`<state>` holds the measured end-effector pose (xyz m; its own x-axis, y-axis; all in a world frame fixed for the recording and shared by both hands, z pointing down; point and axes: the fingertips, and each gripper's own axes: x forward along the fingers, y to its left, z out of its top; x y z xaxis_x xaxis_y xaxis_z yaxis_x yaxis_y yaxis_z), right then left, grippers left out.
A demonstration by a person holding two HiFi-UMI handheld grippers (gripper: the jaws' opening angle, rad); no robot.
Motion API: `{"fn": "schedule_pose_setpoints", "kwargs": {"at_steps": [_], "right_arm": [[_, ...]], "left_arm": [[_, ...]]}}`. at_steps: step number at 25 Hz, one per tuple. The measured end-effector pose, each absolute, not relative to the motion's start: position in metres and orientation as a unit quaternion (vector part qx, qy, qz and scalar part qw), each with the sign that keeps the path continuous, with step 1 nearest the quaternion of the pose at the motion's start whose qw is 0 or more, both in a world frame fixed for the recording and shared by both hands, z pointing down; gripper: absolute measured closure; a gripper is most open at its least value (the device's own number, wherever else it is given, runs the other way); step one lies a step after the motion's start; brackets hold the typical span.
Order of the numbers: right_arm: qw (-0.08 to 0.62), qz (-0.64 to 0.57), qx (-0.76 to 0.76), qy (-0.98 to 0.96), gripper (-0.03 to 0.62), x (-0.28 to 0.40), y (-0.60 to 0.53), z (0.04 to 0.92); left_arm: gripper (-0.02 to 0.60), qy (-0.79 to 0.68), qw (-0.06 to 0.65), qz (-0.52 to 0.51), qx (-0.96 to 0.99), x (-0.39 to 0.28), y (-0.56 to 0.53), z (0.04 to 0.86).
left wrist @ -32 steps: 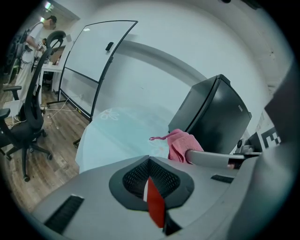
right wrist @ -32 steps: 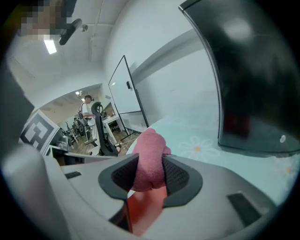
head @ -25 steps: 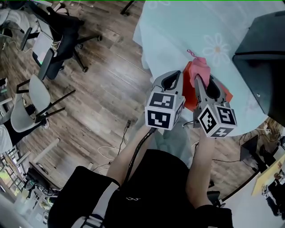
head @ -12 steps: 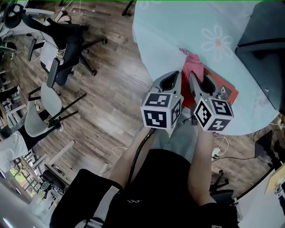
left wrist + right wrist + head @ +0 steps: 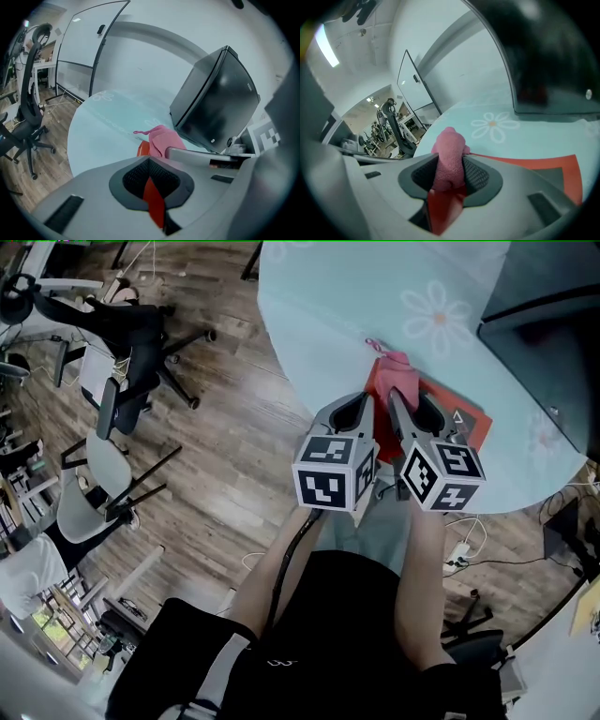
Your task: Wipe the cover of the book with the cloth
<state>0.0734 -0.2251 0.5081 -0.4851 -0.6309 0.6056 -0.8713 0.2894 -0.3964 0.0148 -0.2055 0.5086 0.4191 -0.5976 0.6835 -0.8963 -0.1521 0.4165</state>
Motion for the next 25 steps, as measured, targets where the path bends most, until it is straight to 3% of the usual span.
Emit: {"fn": "schedule_pose_setpoints", "kwargs": {"at_steps": [25], "right_arm": [[0.142, 0.359, 0.554, -0.738, 0.444, 0.164, -0.195, 0.508]], "left_arm": [[0.569, -0.434, 0.394, 0.204, 0.784, 0.093, -0.2, 0.499]]}}
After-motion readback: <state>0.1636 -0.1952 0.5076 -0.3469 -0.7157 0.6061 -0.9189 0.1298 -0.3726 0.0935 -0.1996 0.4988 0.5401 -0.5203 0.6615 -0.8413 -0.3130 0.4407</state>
